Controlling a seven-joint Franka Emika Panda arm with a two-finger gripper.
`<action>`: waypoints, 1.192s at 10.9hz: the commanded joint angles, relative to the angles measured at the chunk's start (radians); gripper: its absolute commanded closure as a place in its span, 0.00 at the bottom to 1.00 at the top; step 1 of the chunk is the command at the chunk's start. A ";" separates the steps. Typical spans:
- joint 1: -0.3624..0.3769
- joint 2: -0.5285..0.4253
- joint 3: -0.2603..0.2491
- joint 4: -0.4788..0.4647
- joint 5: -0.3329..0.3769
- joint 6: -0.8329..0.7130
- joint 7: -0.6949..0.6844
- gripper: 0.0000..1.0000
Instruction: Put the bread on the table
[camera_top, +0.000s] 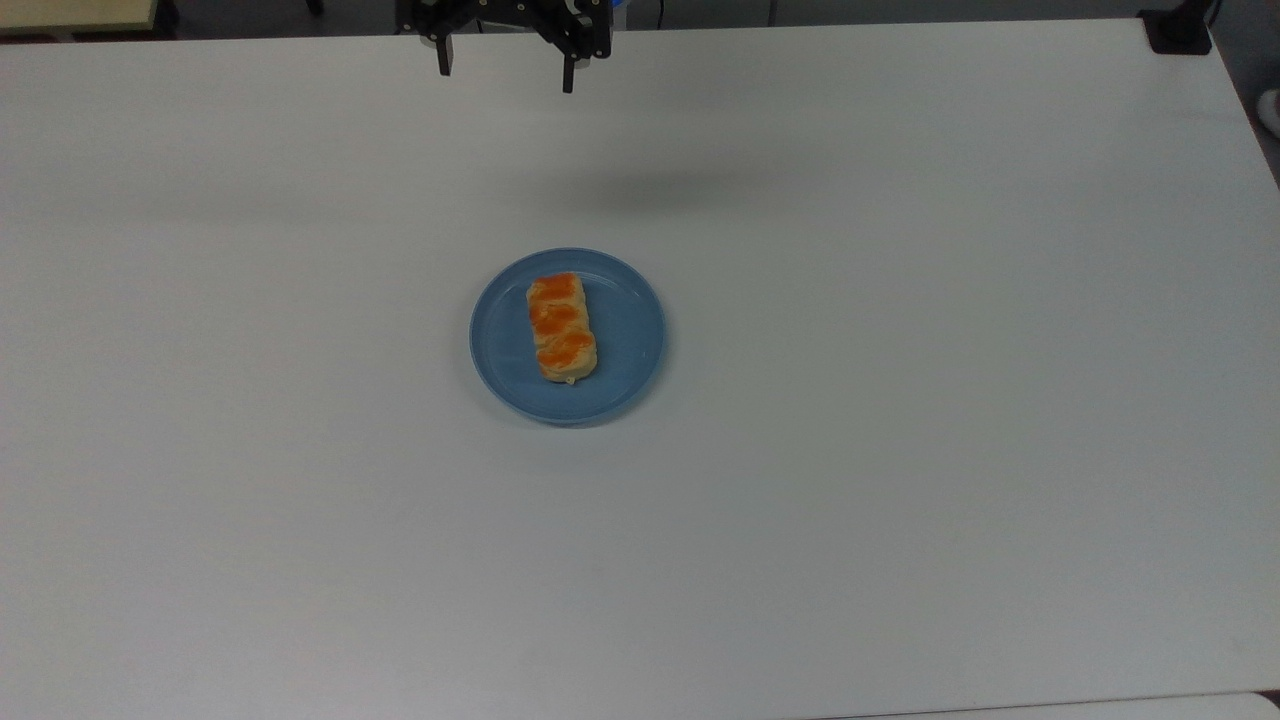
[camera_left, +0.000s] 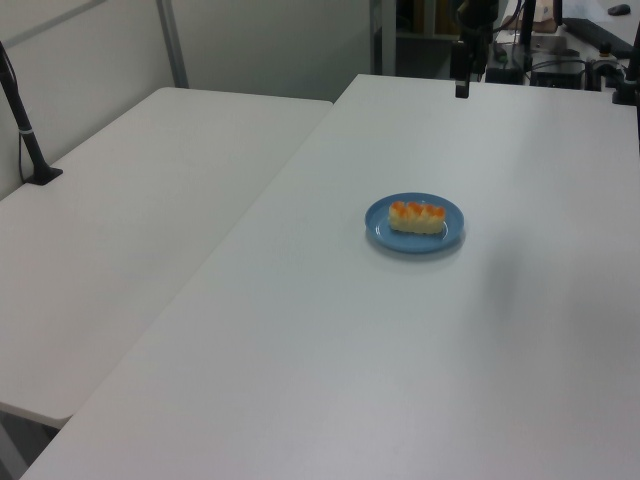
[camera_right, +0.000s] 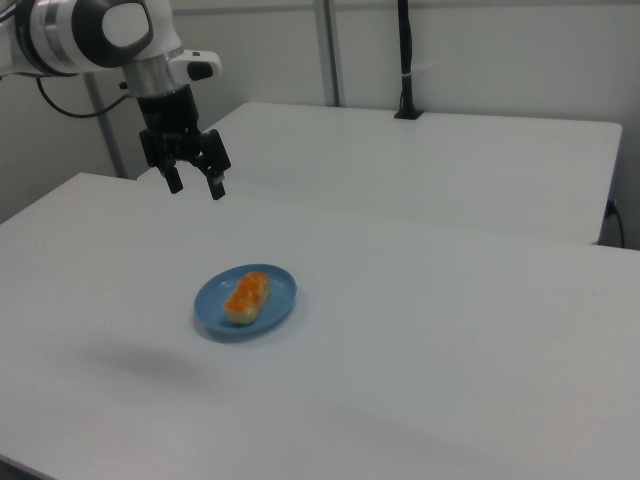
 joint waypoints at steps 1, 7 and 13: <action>-0.007 -0.023 -0.005 -0.016 0.015 -0.021 -0.011 0.00; -0.007 -0.020 -0.005 -0.016 0.015 -0.015 -0.011 0.00; -0.011 0.006 -0.003 -0.019 0.016 -0.004 -0.015 0.00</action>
